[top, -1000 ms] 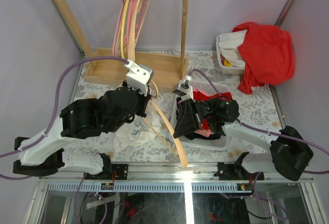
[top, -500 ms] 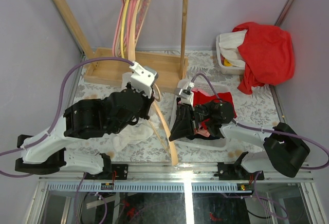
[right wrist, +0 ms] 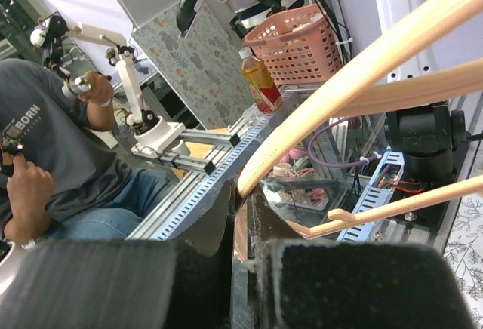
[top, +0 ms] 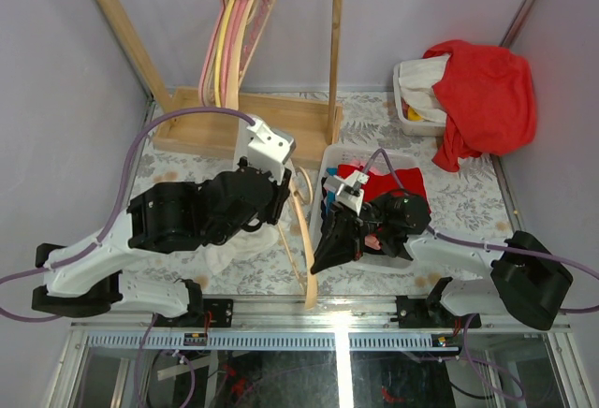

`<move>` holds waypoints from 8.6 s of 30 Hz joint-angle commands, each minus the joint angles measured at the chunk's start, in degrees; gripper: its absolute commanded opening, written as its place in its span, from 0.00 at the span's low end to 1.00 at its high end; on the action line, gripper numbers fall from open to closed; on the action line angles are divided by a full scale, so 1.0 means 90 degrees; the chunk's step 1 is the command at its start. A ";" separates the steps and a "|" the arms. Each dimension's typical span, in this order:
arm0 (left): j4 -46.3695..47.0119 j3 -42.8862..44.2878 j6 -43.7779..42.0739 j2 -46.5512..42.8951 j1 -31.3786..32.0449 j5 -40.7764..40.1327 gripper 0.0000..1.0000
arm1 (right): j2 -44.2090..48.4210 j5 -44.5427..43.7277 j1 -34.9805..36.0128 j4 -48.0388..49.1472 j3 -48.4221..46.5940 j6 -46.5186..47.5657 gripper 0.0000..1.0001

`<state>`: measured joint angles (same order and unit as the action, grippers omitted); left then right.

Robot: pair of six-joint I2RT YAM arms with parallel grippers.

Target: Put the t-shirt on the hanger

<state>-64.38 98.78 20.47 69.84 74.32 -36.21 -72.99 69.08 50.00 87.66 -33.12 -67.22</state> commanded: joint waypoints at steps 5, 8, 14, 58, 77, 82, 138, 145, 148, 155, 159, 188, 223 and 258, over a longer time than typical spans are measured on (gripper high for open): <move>-0.0038 -0.0089 0.0451 -0.0256 0.0061 0.0287 0.31 | 0.0014 0.0008 0.0267 0.1129 0.0117 0.1133 0.00; -0.0151 0.0092 0.0586 -0.0377 0.0063 0.0187 0.34 | 0.0009 -0.0038 0.0283 0.1121 0.0271 0.1146 0.00; -0.0698 0.0283 0.1250 -0.0386 0.0059 -0.0489 0.40 | 0.0272 -0.0378 0.0291 0.1112 0.0971 0.1219 0.00; 0.2881 -0.5501 0.2060 -0.2341 0.0246 -0.1616 0.59 | 0.3826 -0.1152 0.0285 -0.5636 0.0250 0.4180 0.00; 0.5662 -0.6626 0.0427 -0.2631 0.0521 -0.1734 0.38 | 0.4334 -0.1243 0.0281 -0.6393 0.0085 0.4483 0.00; 0.5189 -0.6360 0.0586 -0.2733 0.0520 -0.1911 0.01 | 0.4402 -0.1278 0.0285 -0.6456 0.0096 0.4525 0.00; -0.0099 0.3183 -0.0719 0.0462 0.0521 -0.1718 0.00 | 0.3653 -0.1192 0.1788 -0.3350 0.2096 0.1441 0.00; -0.0229 0.3129 -0.0646 0.0368 0.0523 -0.1756 0.00 | 0.4450 -0.1404 0.1997 -0.4170 0.2389 0.1733 0.00; -0.0199 0.3052 -0.0669 0.0324 0.0521 -0.1672 0.00 | 0.4403 -0.1374 0.2094 -0.4185 0.2299 0.1896 0.00; -0.0124 0.2524 -0.0522 -0.0126 0.0520 -0.1566 0.00 | 0.3346 -0.1034 0.2230 -0.3143 0.1795 0.2171 0.00; -0.0015 0.2365 -0.0518 -0.0364 0.0521 -0.1361 0.00 | 0.2739 -0.1029 0.2243 -0.2351 0.1706 0.2311 0.00; 0.1917 0.4309 -0.2706 0.0812 0.0522 -0.0785 0.00 | 0.4344 -0.1709 0.1969 -0.4761 0.0931 0.6095 0.00; 0.1174 0.2654 -0.1200 -0.0523 0.0522 0.1043 0.00 | 0.3193 -0.1471 0.2403 -0.4639 0.1837 0.3988 0.00; 0.3497 -0.1619 -0.0503 -0.2011 0.0514 0.0331 0.04 | 0.3248 -0.5892 0.4064 -0.5867 0.1342 0.6449 0.00</move>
<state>-39.09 83.61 17.91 50.76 78.72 -34.98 -44.42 24.01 87.96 35.75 -14.31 -18.70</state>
